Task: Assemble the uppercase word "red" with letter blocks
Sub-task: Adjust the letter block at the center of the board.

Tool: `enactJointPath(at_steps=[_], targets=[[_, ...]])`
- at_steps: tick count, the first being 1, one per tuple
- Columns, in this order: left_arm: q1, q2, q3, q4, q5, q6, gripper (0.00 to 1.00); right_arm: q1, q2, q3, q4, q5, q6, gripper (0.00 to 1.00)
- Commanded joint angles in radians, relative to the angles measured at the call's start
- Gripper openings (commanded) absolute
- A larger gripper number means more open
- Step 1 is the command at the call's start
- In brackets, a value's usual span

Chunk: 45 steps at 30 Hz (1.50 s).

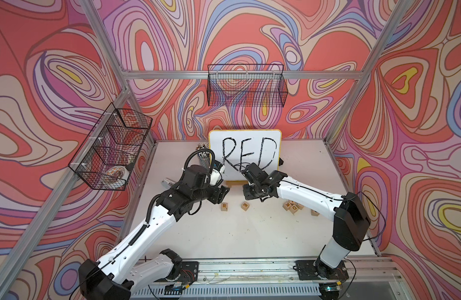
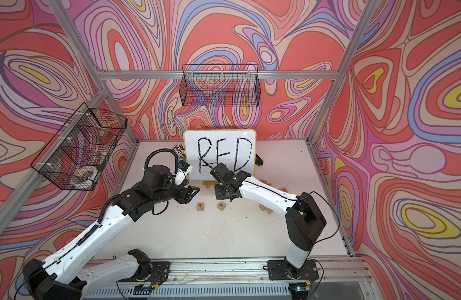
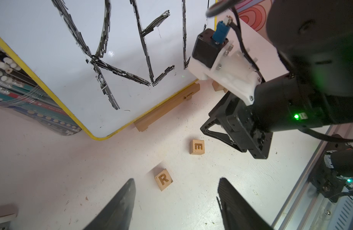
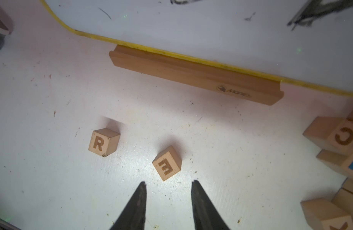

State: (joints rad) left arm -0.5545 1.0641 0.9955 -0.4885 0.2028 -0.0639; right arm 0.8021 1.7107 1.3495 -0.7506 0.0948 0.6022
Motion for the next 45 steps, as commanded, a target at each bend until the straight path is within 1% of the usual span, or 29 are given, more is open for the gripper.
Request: enactJointPath(at_steps=[1,5,9,12,17,20,24,30,45], targets=[[0.007,-0.007,-0.009,0.01,0.011,-0.007,0.69,0.028,-0.008,-0.015,0.03,0.018,0.259,0.43],[0.007,-0.004,-0.009,0.008,0.01,-0.006,0.69,0.029,0.023,0.006,0.02,-0.026,0.41,0.45],[0.007,-0.007,-0.009,0.01,0.01,-0.006,0.69,0.035,0.055,0.06,-0.094,0.025,0.504,0.47],[0.007,-0.007,-0.008,0.008,0.011,-0.006,0.69,0.035,0.124,0.107,-0.174,0.044,0.547,0.47],[0.006,-0.009,-0.009,0.008,0.005,-0.006,0.69,0.045,0.188,0.116,-0.163,0.009,0.596,0.47],[0.007,-0.012,-0.01,0.009,0.004,-0.006,0.68,0.048,0.2,0.113,-0.165,0.008,0.631,0.47],[0.007,-0.01,-0.008,0.01,0.009,-0.008,0.68,0.046,0.196,0.098,-0.141,0.005,0.645,0.47],[0.006,-0.014,-0.009,0.008,0.009,-0.008,0.68,0.047,0.22,0.085,-0.121,-0.033,0.653,0.46],[0.006,-0.012,-0.011,0.008,0.009,-0.008,0.68,0.048,0.268,0.073,-0.081,-0.032,0.655,0.46]])
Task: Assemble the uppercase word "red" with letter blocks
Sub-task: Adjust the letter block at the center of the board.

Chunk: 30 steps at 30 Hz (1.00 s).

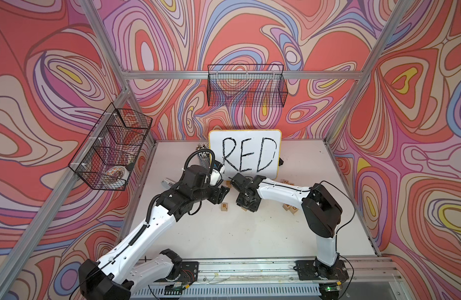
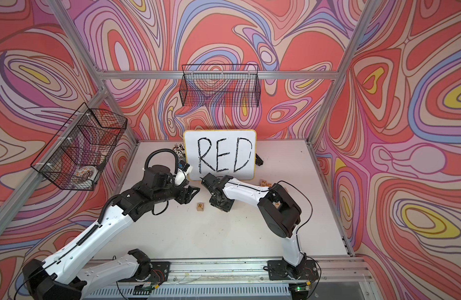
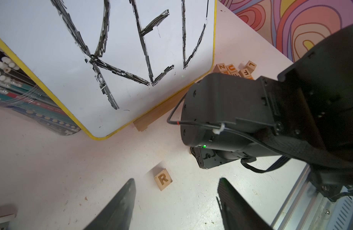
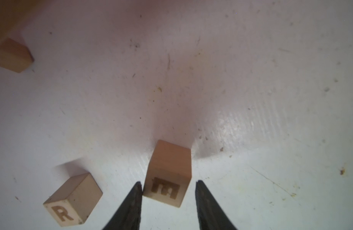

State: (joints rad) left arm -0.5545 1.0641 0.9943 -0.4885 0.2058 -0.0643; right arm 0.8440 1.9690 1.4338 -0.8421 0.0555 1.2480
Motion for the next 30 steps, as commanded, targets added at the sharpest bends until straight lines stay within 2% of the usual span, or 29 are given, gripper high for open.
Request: enactJointPath(at_steps=[1,9,19,24,30], targets=[[0.007,-0.013,-0.01,0.008,0.005,-0.009,0.68,0.005,0.014,-0.012,0.01,0.009,0.01,0.46],[0.007,-0.011,-0.01,0.007,0.004,-0.008,0.68,0.004,0.04,-0.004,0.016,0.025,0.001,0.45],[0.007,-0.009,-0.01,0.007,0.002,-0.008,0.68,0.004,0.031,-0.009,0.004,0.056,-0.08,0.27],[0.007,-0.009,-0.01,0.007,0.004,-0.008,0.68,0.016,0.034,0.019,-0.026,0.074,-0.203,0.14],[0.007,-0.009,-0.01,0.007,0.005,-0.009,0.68,0.055,0.046,0.079,-0.115,0.136,-0.4,0.12]])
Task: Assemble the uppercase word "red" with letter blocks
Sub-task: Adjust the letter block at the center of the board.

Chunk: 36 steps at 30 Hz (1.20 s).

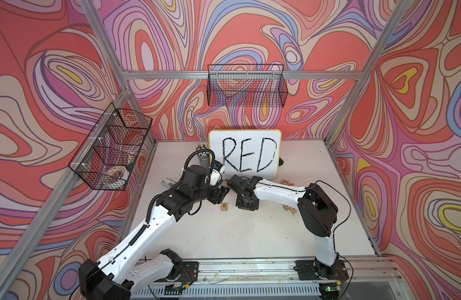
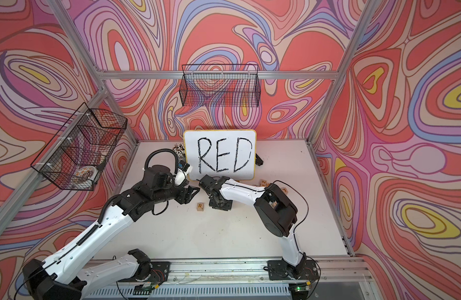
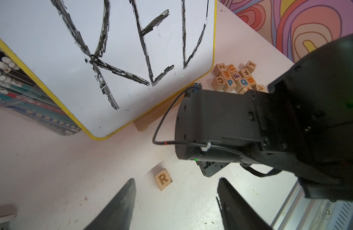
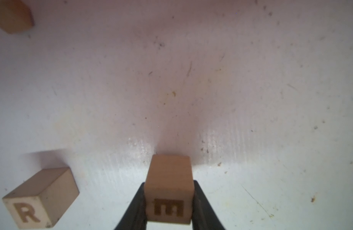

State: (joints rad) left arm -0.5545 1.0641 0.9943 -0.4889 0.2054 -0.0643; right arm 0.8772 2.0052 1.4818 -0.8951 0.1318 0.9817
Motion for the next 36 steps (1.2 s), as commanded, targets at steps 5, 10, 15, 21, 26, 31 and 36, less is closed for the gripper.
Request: enactJointPath(at_steps=[5,10,15,21,26,31,36], targets=[[0.007,-0.013,-0.01,0.009,0.006,-0.009,0.68,0.033,-0.044,0.006,-0.031,0.038,-0.379,0.15],[0.007,-0.021,-0.008,0.006,-0.008,-0.006,0.68,0.034,-0.044,0.016,-0.06,0.013,-0.598,0.17],[0.007,-0.033,-0.01,0.003,-0.028,0.002,0.68,0.032,-0.033,0.044,-0.061,-0.028,-0.782,0.14],[0.007,-0.046,-0.011,0.004,-0.038,0.005,0.68,0.032,-0.068,0.035,-0.027,-0.121,-0.979,0.14],[0.007,-0.043,-0.011,0.003,-0.035,0.006,0.68,0.027,-0.055,0.065,-0.046,-0.119,-1.083,0.16],[0.007,-0.047,-0.011,0.003,-0.036,0.006,0.68,0.017,-0.015,0.097,-0.084,-0.093,-1.159,0.18],[0.006,-0.046,-0.01,0.001,-0.031,0.007,0.68,0.002,-0.023,0.077,-0.055,-0.092,-1.193,0.19]])
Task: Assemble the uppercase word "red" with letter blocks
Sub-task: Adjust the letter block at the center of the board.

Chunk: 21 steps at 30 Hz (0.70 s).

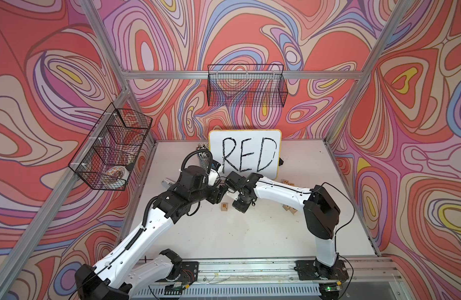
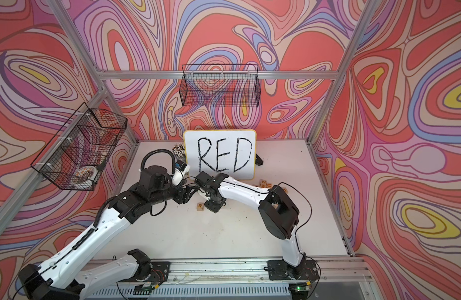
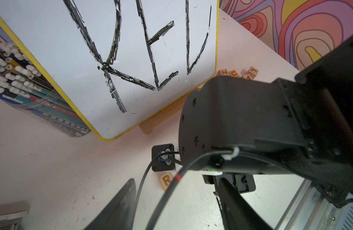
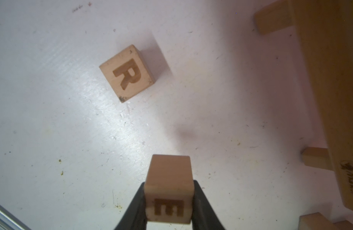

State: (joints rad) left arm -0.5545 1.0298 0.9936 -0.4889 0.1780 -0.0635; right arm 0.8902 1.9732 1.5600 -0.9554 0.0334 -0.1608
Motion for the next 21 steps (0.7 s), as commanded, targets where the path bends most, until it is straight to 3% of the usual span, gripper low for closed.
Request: enactJointPath(at_steps=[1,9,21], targets=[[0.007,-0.012,-0.01,0.001,0.0,0.006,0.68,-0.011,0.009,-0.007,0.008,0.01,-0.058,0.19],[0.007,-0.034,0.001,-0.079,0.011,0.031,0.69,-0.014,0.007,-0.028,0.037,-0.009,-0.132,0.21],[0.007,-0.172,-0.108,-0.197,0.083,-0.013,0.7,-0.027,0.07,0.01,-0.011,0.008,-0.273,0.21]])
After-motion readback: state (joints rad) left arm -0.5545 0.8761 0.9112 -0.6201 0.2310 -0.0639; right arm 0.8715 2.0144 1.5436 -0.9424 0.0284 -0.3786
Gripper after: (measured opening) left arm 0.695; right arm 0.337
